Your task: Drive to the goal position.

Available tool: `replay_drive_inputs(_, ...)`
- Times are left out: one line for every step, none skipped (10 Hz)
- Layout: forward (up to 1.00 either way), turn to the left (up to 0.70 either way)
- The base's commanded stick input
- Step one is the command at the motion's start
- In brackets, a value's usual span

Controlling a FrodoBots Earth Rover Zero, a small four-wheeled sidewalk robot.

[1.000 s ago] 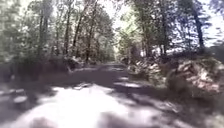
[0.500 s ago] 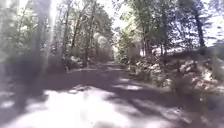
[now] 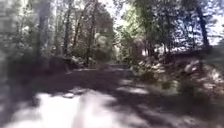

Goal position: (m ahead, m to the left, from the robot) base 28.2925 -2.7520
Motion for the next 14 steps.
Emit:
replay_drive_inputs(0.45,0.0)
replay_drive_inputs(0.45,0.0)
replay_drive_inputs(0.45,0.0)
replay_drive_inputs(0.45,0.0)
replay_drive_inputs(0.45,0.0)
replay_drive_inputs(0.45,0.0)
replay_drive_inputs(0.45,0.0)
replay_drive_inputs(0.45,0.0)
replay_drive_inputs(0.45,0.0)
replay_drive_inputs(0.45,0.0)
replay_drive_inputs(0.45,0.0)
replay_drive_inputs(0.45,0.0)
replay_drive_inputs(0.45,0.0)
replay_drive_inputs(0.45,0.0)
